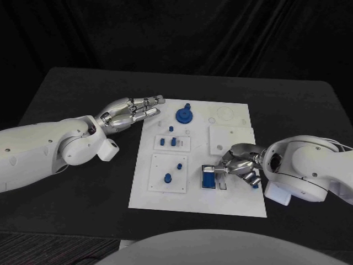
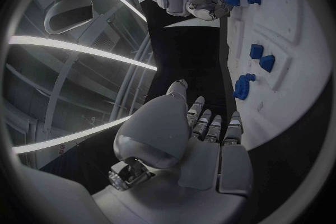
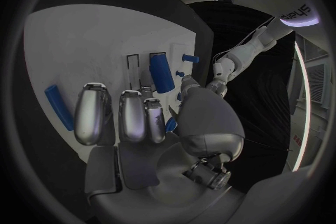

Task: Assemble the parts on the task board

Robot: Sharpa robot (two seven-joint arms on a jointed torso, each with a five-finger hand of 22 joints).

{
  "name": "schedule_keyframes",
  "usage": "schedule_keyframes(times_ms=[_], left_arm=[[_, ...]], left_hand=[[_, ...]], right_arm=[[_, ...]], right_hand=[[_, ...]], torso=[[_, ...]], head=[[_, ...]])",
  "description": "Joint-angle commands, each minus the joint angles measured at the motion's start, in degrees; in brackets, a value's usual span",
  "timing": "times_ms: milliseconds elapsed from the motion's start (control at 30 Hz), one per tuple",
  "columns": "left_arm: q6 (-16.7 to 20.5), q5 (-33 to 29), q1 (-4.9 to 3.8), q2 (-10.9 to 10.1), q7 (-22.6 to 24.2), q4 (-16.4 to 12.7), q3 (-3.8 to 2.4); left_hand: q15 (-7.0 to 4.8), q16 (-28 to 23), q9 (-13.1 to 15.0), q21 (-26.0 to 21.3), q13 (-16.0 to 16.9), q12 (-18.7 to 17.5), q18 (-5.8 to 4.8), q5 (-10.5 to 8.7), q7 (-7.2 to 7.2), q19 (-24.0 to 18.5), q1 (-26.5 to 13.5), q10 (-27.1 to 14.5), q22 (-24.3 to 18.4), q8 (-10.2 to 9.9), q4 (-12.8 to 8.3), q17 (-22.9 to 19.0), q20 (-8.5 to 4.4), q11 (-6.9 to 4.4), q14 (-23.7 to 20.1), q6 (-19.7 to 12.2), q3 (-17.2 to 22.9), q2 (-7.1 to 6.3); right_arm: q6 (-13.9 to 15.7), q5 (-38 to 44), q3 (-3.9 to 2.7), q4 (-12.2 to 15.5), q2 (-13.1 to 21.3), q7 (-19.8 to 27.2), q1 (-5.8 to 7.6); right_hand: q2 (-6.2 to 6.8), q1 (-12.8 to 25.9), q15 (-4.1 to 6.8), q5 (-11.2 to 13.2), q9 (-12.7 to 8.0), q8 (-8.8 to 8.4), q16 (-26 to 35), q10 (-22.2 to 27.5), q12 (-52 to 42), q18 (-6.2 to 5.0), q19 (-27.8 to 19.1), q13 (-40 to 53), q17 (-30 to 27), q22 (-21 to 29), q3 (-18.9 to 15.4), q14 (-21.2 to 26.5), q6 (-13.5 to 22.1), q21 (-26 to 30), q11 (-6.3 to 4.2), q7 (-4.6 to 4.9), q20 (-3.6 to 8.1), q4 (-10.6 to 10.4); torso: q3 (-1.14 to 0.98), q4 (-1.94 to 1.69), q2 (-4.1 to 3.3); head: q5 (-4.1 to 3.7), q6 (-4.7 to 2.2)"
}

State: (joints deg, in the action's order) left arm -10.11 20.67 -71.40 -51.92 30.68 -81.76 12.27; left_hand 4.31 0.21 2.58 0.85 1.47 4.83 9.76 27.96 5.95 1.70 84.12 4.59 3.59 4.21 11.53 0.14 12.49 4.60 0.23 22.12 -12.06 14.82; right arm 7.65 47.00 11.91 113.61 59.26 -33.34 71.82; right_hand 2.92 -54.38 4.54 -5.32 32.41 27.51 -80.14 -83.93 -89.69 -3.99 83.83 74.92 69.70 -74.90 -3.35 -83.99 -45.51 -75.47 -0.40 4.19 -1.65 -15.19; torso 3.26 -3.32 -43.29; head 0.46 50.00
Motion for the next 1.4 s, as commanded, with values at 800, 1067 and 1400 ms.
schedule_keyframes(times_ms=[800, 1067, 1400], left_arm=[[-0.7, -0.1, 0.22, -0.2, 0.8, 0.1, -0.04], [-0.8, -0.1, 0.50, -0.4, 0.9, 0.1, -0.04], [-0.7, -0.1, 0.78, -0.7, 1.0, 0.0, -0.04]], left_hand=[[0.68, 0.0, 0.1, 0.3, 0.1, 0.4, 0.71, 0.04, 0.30, 0.1, 0.3, 0.3, 0.2, 0.4, 0.3, 0.0, 0.35, 0.12, 0.1, 0.3, 0.1, 0.30], [0.70, 0.0, 0.1, 0.4, 0.1, 0.4, 0.71, 0.07, 0.31, 0.1, 0.4, 0.3, 0.2, 0.4, 0.3, 0.0, 0.35, 0.14, 0.1, 0.3, 0.1, 0.31], [0.71, 0.0, 0.1, 0.4, 0.0, 0.4, 0.72, 0.16, 0.33, 0.1, 0.4, 0.3, 0.2, 0.4, 0.3, 0.0, 0.35, 0.16, 0.1, 0.3, 0.1, 0.35]], right_arm=[[15.4, 19.3, 0.02, 2.0, 4.9, 26.4, 2.43], [21.1, 44.3, 0.03, 1.4, 4.7, 28.9, -2.05], [26.6, 60.1, 0.03, 1.4, 5.0, 28.2, -8.43]], right_hand=[[-3.53, -17.6, -0.04, -9.9, 4.9, 10.44, -4.0, -6.1, -0.3, 1.94, 3.3, 15.1, 6.2, -12.4, -5.1, -3.6, 9.6, -6.0, -0.28, 0.17, 0.01, 6.9], [-2.93, -21.9, -0.08, -9.2, -3.9, 2.70, -3.7, -6.1, -0.3, 2.03, 3.4, 15.1, 5.6, -12.5, -6.8, -3.5, 16.0, -6.5, -0.29, 0.71, -0.13, 7.6], [-1.88, -21.4, 0.24, -10.2, -8.1, 2.52, -3.9, -6.1, -0.3, 2.17, 3.6, 15.1, 6.0, -12.7, -7.9, -3.6, 11.5, -7.2, -0.67, 0.30, 0.15, 4.9]], torso=[[-0.04, 0.03, 0.00], [-0.15, 0.17, 0.01], [-0.05, 0.08, 0.04]], head=[[0.65, 0.00], [0.61, 0.00], [0.69, 0.00]])
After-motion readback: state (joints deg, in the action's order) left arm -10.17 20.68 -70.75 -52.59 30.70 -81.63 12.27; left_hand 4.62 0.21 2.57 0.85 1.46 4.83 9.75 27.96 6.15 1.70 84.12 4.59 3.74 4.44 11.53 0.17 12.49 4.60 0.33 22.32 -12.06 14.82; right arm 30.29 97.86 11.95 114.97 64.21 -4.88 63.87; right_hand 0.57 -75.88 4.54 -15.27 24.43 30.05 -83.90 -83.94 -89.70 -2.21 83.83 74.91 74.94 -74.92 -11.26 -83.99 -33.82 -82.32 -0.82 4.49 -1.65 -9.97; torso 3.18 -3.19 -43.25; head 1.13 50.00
